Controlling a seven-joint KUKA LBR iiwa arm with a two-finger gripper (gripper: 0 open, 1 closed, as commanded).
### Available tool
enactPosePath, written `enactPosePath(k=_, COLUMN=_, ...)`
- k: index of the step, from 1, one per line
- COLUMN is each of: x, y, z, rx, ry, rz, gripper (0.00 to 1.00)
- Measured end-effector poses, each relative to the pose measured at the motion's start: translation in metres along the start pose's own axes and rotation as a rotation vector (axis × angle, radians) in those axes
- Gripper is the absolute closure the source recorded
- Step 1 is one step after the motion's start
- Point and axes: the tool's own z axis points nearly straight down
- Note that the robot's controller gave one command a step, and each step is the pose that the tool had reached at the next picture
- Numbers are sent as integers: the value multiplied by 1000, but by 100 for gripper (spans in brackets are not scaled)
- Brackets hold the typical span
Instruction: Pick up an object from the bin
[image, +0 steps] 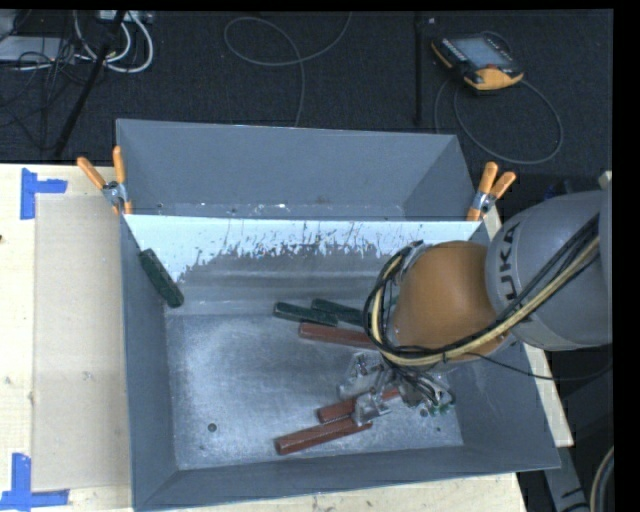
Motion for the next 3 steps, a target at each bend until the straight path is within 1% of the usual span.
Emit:
enactPosePath(k=1, x=1, y=0, z=-4, rx=-1, ry=4, rz=0, gripper=100)
enactPosePath(k=2, x=4, y=2, z=-20, rx=-4, ry=14, rz=0, gripper=100)
enactPosePath(k=3, x=2, y=1, z=-37, rx=-3, ry=10, rz=1, gripper=100)
